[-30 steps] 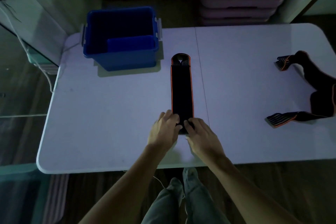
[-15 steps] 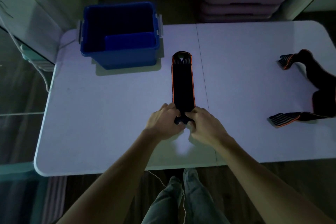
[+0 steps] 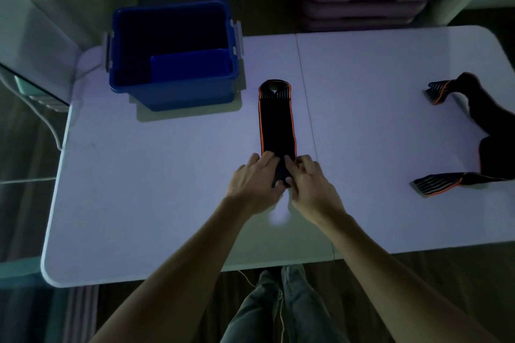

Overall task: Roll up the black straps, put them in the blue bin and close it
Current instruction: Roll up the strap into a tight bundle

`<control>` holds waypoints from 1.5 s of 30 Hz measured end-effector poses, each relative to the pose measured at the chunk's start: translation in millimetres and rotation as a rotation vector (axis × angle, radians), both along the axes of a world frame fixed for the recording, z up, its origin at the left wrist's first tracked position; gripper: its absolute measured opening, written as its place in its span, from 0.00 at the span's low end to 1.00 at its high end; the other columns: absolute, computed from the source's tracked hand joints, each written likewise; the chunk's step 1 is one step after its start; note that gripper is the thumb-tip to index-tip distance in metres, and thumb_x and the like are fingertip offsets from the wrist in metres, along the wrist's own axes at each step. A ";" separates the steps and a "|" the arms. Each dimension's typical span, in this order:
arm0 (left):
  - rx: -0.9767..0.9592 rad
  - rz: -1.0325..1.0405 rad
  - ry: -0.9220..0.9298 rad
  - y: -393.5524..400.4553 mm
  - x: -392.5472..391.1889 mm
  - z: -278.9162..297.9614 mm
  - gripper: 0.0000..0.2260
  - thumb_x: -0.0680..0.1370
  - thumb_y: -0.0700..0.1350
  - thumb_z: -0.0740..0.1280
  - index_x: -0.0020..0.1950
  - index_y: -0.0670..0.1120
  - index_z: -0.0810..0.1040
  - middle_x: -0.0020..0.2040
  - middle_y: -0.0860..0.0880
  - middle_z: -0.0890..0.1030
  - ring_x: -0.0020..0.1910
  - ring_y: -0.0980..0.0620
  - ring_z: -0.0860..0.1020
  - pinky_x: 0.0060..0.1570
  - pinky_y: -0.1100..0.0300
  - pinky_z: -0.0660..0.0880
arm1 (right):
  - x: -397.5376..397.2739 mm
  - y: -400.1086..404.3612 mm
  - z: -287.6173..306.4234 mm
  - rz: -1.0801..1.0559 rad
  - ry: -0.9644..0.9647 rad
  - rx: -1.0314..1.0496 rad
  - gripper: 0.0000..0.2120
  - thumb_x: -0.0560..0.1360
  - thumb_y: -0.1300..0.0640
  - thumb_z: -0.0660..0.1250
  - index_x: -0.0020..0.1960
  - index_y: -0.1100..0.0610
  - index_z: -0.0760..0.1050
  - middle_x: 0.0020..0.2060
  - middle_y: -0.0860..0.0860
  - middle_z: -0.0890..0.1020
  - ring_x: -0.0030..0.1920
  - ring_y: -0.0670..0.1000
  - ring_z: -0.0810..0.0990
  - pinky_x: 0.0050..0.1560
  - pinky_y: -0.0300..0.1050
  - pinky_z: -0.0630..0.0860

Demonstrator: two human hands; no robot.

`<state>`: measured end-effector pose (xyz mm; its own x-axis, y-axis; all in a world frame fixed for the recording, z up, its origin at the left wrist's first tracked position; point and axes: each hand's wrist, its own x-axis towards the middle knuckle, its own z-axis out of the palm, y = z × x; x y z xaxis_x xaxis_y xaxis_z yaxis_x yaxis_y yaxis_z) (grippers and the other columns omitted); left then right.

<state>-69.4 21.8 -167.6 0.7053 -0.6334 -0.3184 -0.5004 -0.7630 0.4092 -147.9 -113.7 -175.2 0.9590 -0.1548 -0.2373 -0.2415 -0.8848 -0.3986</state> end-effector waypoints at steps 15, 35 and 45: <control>0.011 -0.029 -0.054 0.7 22.6 1.5 0.23 0.72 0.54 0.67 0.66 0.49 0.75 0.66 0.53 0.71 0.62 0.49 0.71 0.50 0.53 0.76 | 15.2 -12.7 1.4 0.100 -0.165 -0.054 0.24 0.80 0.50 0.59 0.73 0.58 0.64 0.64 0.55 0.70 0.60 0.54 0.71 0.53 0.49 0.78; -0.076 0.183 0.191 -11.5 60.6 11.0 0.16 0.74 0.57 0.66 0.60 0.55 0.74 0.54 0.49 0.77 0.52 0.46 0.77 0.48 0.52 0.76 | 64.6 -39.3 1.8 0.049 0.043 0.170 0.18 0.81 0.51 0.59 0.69 0.54 0.69 0.57 0.53 0.72 0.59 0.53 0.67 0.55 0.54 0.75; -0.170 0.296 0.208 -15.3 65.3 -2.9 0.17 0.77 0.55 0.67 0.64 0.49 0.76 0.60 0.47 0.77 0.60 0.48 0.74 0.58 0.47 0.76 | 45.8 -49.2 -12.4 0.055 -0.164 0.133 0.30 0.74 0.55 0.72 0.73 0.55 0.65 0.59 0.54 0.73 0.58 0.53 0.72 0.43 0.51 0.81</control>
